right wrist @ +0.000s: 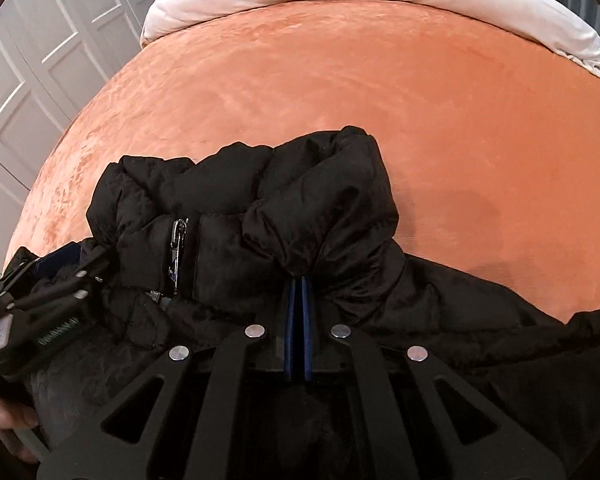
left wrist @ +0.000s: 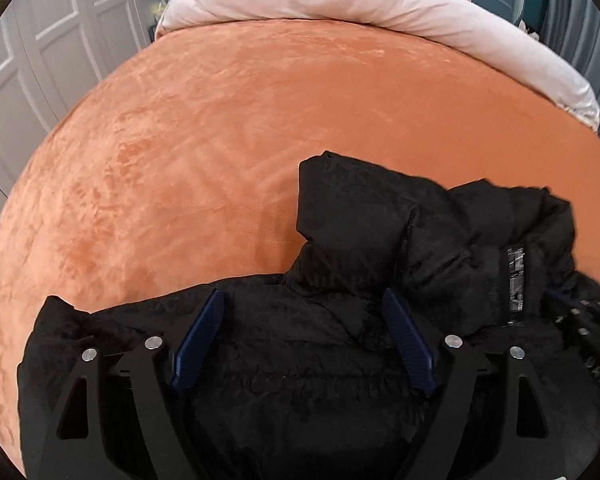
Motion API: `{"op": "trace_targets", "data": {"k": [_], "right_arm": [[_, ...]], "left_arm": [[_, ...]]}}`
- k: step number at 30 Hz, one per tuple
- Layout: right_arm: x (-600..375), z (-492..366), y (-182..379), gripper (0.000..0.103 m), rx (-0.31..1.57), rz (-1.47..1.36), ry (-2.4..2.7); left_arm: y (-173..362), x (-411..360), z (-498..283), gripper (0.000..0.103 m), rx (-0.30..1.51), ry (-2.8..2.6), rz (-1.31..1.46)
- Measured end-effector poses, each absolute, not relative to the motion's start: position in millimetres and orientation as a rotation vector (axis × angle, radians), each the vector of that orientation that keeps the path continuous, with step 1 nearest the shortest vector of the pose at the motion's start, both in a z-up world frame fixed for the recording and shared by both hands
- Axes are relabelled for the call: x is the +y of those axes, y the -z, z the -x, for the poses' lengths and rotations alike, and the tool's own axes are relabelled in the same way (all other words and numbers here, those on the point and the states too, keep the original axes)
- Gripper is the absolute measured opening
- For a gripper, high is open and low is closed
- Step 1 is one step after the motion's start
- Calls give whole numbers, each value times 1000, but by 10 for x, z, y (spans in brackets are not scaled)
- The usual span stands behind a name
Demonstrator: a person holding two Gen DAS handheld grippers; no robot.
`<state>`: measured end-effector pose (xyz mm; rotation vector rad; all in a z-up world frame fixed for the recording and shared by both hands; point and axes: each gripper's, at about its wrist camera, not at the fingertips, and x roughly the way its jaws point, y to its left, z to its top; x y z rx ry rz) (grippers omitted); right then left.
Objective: Fold large clothes
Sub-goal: 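Grasp the folded jacket edge with both grippers and fold it over again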
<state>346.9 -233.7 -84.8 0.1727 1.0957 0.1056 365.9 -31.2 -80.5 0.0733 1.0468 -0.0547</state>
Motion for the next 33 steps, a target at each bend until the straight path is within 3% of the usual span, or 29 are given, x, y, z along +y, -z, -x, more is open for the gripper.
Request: {"op": "trace_targets", "data": {"k": [4, 7, 10, 18, 22, 28, 31, 33], "right_arm": [[-2313, -3437, 710, 1, 1087, -134, -78], [-2297, -3073, 224, 6, 983, -149, -115], [-2152, -2616, -86, 6, 928, -116, -195], [-1795, -2384, 458, 5, 1023, -10, -195], [-1793, -2464, 422, 4, 1054, -18, -198], [-2596, -2252, -163, 6, 941, -147, -57], [-3270, -2294, -96, 9, 960, -226, 128], [-3599, -2349, 134, 5, 1020, -292, 197]], "left_arm": [[771, -281, -3655, 81, 1053, 53, -84], [466, -87, -3469, 70, 1037, 70, -14], [137, 103, -3073, 70, 959, 73, 42], [356, 178, -2586, 74, 952, 23, -40], [461, 112, -2617, 75, 948, 3, -89], [59, 547, -2490, 75, 926, -7, 27], [96, 827, -2574, 74, 951, -99, 51], [322, 981, -2651, 77, 1025, -134, 86]]}}
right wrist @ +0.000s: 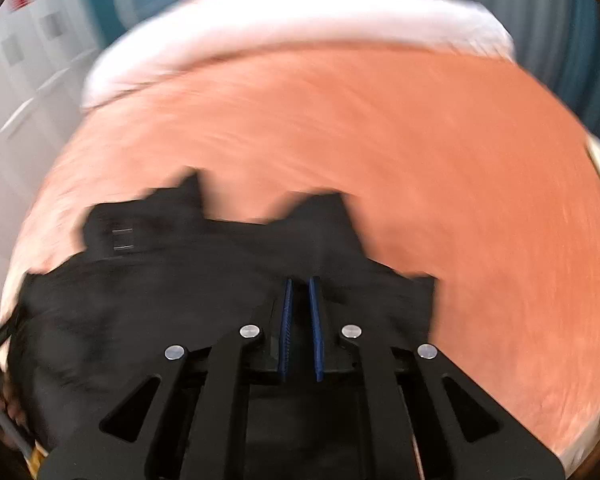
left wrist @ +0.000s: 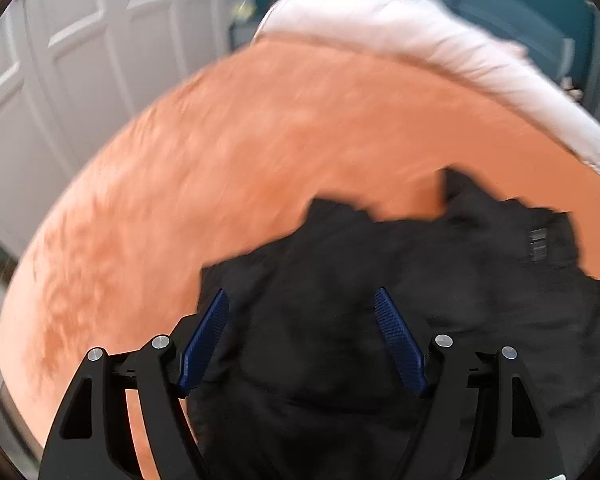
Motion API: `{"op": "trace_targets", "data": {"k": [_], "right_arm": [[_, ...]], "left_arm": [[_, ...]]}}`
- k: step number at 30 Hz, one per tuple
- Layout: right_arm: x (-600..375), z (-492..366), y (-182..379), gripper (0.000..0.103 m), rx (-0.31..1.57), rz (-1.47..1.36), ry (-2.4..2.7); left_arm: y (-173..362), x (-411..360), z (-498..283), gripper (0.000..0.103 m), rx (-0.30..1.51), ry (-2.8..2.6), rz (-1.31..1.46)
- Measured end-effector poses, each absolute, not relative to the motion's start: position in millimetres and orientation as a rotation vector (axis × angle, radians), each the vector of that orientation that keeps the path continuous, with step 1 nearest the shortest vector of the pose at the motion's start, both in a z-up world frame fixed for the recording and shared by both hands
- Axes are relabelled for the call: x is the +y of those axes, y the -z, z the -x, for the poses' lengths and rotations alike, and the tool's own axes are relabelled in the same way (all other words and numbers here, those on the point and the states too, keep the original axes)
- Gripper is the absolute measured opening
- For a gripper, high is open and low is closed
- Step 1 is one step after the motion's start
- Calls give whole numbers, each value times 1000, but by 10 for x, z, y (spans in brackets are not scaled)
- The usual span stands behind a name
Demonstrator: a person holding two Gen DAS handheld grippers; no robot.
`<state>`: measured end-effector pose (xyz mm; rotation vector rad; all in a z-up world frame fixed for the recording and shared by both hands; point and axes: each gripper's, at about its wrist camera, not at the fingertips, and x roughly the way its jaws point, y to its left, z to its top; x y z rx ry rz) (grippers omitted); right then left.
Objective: Fold large clothes
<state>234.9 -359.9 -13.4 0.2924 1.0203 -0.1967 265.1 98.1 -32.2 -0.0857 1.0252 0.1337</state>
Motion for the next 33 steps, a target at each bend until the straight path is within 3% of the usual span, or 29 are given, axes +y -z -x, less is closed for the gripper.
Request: {"op": "trace_targets", "data": {"k": [3, 10, 13, 14, 16, 21, 27, 33], "right_arm": [[-3714, -2376, 539, 3, 1063, -329, 154], [-3451, -2459, 760, 3, 1027, -157, 183], [-3438, -2453, 673, 4, 1047, -147, 197], [-3428, -2421, 524, 8, 1055, -155, 230], [-3292, -2208, 174, 8, 983, -223, 162], [-2591, -1926, -349, 9, 954, -228, -72], [-1784, -2100, -162, 9, 1055, -158, -195], [-1631, -2260, 365, 8, 1198, -195, -202]], "left_arm": [[512, 1044, -2596, 86, 1001, -125, 128], [675, 1085, -2639, 98, 1002, -120, 192], [660, 1094, -2661, 98, 1008, -127, 180], [590, 1100, -2635, 97, 1013, -135, 166], [459, 1147, -2535, 87, 1015, -139, 169], [73, 1455, -1947, 88, 962, -78, 302], [232, 1809, -1466, 88, 1018, -76, 457], [578, 2055, -1257, 89, 1071, -90, 647]]}}
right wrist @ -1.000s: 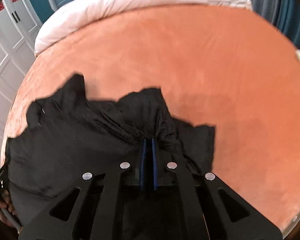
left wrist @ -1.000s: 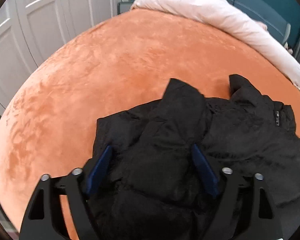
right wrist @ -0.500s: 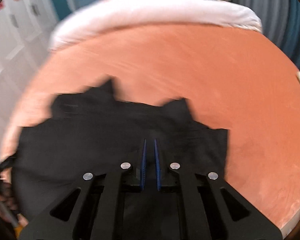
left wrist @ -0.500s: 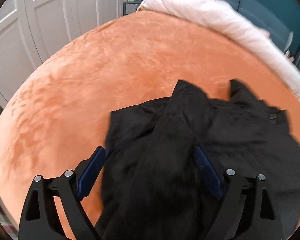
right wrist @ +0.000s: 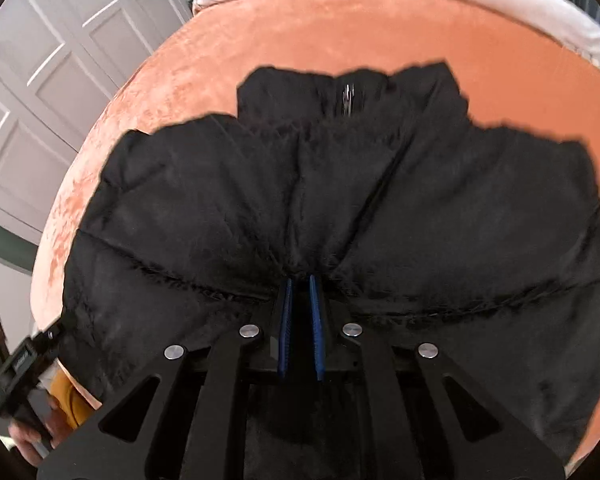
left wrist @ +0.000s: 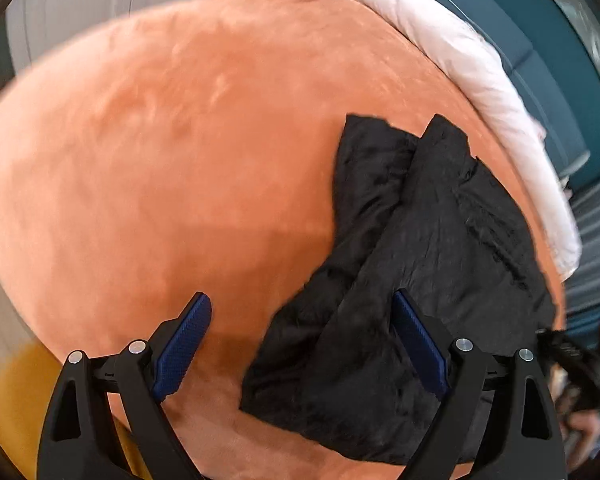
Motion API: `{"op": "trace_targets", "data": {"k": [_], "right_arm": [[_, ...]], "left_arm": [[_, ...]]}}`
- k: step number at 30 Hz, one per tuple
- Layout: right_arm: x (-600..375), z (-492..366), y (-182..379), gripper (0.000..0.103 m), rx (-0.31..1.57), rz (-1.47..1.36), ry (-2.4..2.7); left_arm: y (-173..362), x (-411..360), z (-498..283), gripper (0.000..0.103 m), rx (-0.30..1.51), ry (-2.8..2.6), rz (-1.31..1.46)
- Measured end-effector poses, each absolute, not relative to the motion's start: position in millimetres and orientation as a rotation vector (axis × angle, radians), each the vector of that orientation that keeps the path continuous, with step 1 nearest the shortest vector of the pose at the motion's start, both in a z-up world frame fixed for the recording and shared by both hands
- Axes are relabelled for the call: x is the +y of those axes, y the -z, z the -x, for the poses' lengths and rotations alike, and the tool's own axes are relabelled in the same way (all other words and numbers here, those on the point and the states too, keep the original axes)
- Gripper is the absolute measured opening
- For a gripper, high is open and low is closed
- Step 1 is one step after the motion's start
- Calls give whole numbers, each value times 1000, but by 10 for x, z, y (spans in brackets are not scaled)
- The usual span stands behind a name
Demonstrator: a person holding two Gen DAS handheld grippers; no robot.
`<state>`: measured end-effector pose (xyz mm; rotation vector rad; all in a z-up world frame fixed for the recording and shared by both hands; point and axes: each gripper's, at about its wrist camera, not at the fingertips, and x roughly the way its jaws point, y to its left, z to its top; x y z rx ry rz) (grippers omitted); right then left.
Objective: Fold large clothes
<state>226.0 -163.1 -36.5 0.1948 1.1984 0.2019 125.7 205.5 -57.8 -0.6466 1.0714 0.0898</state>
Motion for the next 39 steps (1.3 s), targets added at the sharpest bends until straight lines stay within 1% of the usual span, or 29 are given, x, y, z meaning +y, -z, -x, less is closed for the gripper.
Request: {"op": "trace_targets", "data": {"k": [3, 8, 9, 10, 11, 12, 13, 16, 17, 19, 22, 24, 28, 32, 35, 38, 39], "right_arm": [[-1665, -2299, 455, 7, 1225, -237, -211], [-1637, -2332, 544, 7, 1239, -228, -220], [-1628, -2331, 552, 7, 1239, -222, -219], [-1620, -2334, 554, 7, 1238, -218, -219], [-1613, -2345, 554, 7, 1240, -215, -224], [-1598, -2355, 548, 7, 1241, -217, -230], [-1616, -2358, 538, 7, 1242, -226, -238], [-1782, -2313, 383, 9, 1235, -295, -241], [-1830, -2242, 302, 11, 1214, -309, -249], [-1973, -1995, 67, 11, 1136, -323, -267], [-2227, -1601, -80, 11, 1089, -359, -268], [-2330, -1454, 6, 11, 1117, -373, -260], [-2344, -1466, 353, 8, 1188, -384, -270], [-2305, -1577, 595, 4, 1181, -456, -299], [-2486, -1574, 684, 3, 1167, -596, -355], [-2683, -1463, 651, 3, 1147, -678, -382], [-2825, -1360, 591, 4, 1114, -713, -384]], "left_arm": [[591, 1954, -1282, 95, 1055, -56, 626], [657, 1612, -1496, 97, 1058, 57, 536], [641, 1536, -1530, 84, 1062, 84, 526], [614, 1504, -1565, 65, 1061, 119, 545], [571, 1475, -1599, 58, 1066, 143, 565], [470, 1464, -1600, 41, 1051, 158, 573], [378, 1450, -1587, 30, 1038, 178, 570], [0, 1360, -1547, 19, 992, 230, 538], [-168, 1314, -1521, 18, 968, 250, 521], [-406, 1220, -1478, 16, 932, 284, 498], [-727, 989, -1427, 16, 892, 330, 433], [-922, 766, -1400, 16, 865, 359, 375], [-1210, 309, -1415, 16, 825, 451, 327], [-1289, -258, -1433, 16, 832, 527, 226], [-1272, -715, -1456, 16, 844, 587, 151], [-1227, -1249, -1435, 16, 856, 664, 53], [-1197, -1370, -1392, 15, 859, 680, 24]]}}
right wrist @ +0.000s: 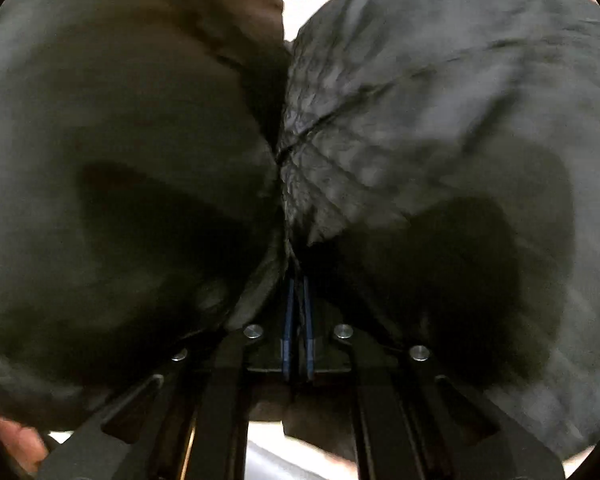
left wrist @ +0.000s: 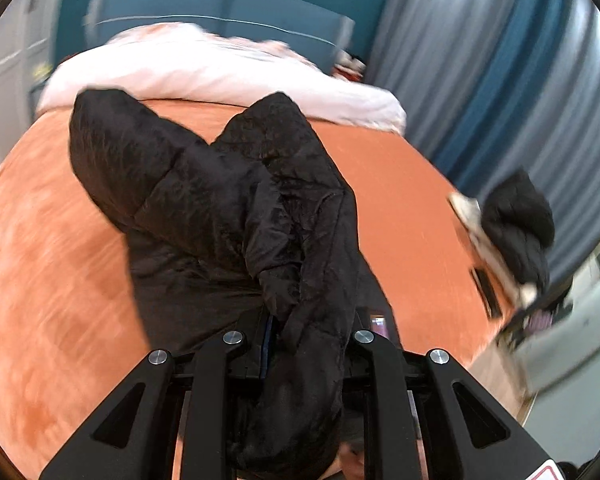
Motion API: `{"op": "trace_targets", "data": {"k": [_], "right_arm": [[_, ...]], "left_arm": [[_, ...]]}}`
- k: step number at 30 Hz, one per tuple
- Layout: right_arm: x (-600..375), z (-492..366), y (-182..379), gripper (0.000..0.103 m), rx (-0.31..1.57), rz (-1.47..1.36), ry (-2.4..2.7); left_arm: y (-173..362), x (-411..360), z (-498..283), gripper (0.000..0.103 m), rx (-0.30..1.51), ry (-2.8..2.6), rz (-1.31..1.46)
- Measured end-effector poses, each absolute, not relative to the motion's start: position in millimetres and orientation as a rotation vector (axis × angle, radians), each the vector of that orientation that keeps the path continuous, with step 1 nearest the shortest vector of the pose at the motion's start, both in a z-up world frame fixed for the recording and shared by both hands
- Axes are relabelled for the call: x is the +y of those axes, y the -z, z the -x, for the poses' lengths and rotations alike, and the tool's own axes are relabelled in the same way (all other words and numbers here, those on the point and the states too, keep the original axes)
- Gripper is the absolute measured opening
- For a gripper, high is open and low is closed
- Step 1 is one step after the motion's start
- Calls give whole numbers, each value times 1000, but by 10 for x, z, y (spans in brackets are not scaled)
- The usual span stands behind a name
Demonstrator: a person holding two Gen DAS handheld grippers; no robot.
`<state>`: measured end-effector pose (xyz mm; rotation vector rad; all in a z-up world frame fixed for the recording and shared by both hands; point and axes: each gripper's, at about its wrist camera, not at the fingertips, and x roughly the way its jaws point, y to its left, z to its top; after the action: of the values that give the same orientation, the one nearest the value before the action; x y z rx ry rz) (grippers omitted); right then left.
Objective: Fold large clothes
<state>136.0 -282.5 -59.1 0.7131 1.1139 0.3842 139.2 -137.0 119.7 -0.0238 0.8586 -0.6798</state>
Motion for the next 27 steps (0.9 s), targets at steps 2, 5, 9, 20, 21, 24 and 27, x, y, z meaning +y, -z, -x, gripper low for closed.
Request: {"op": "trace_targets", "data": {"k": [2, 5, 9, 20, 21, 24, 27], "right_arm": [[-3088, -1167, 498, 8, 1056, -770, -382], [-3672, -785, 370, 8, 977, -829, -279], [-4272, -360, 119, 8, 891, -792, -102], [-3953, -887, -1754, 23, 628, -305, -287], [-3908, -1008, -1837, 27, 637, -267, -342], [-3455, -1509, -1909, 30, 740, -103, -494], [-3236, -1997, -1633, 28, 885, -8, -484]], "left_arm": [[-1104, -1641, -1355, 15, 877, 716, -44], [-821, -2053, -1353, 16, 937, 762, -132], [-371, -2563, -1307, 16, 1003, 787, -248], [-83, -2802, -1191, 16, 1005, 778, -360], [-78, -2798, -1177, 16, 1005, 775, -364], [-90, -2875, -1116, 16, 994, 759, -386], [-103, -2873, -1052, 16, 978, 747, -390]]}}
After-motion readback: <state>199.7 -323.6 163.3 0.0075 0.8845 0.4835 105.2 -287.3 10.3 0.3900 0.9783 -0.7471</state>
